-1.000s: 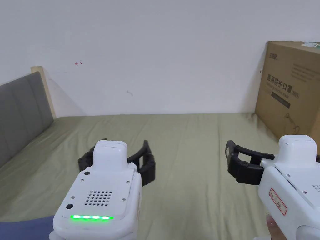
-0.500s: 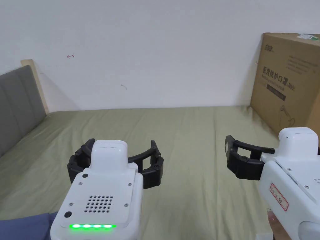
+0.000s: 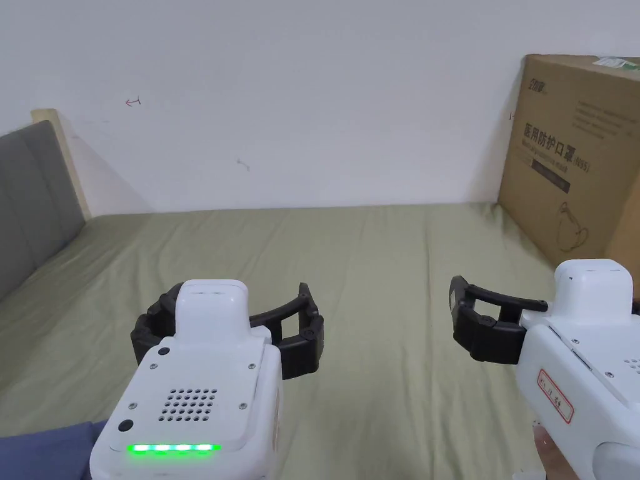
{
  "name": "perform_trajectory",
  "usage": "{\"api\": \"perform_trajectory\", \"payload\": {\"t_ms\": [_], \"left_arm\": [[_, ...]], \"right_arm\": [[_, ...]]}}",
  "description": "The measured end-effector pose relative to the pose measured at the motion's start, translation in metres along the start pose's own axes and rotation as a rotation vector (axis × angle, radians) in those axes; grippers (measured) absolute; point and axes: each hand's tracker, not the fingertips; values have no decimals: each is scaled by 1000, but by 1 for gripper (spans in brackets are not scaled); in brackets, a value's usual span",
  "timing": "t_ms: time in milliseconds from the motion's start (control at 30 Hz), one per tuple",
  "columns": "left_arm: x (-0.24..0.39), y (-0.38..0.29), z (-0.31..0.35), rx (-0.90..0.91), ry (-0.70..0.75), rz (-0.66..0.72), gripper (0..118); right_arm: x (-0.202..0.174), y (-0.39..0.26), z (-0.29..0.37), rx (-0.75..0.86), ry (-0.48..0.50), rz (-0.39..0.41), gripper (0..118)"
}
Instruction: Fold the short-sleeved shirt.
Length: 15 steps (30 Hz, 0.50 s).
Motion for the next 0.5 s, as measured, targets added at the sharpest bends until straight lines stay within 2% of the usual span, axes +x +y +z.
{"api": "perform_trajectory", "payload": {"t_ms": [167, 367, 500], "left_arm": [[-1, -1, -2, -4, -6, 28, 112], [5, -1, -5, -30, 61, 15, 112], [3, -2, -5, -26, 32, 24, 112]], "right_arm": [[-1, 0, 0, -5, -1, 7, 118], [-3, -3, -1, -12, 2, 23, 118], [-3, -5, -2, -23, -2, 22, 118]]}}
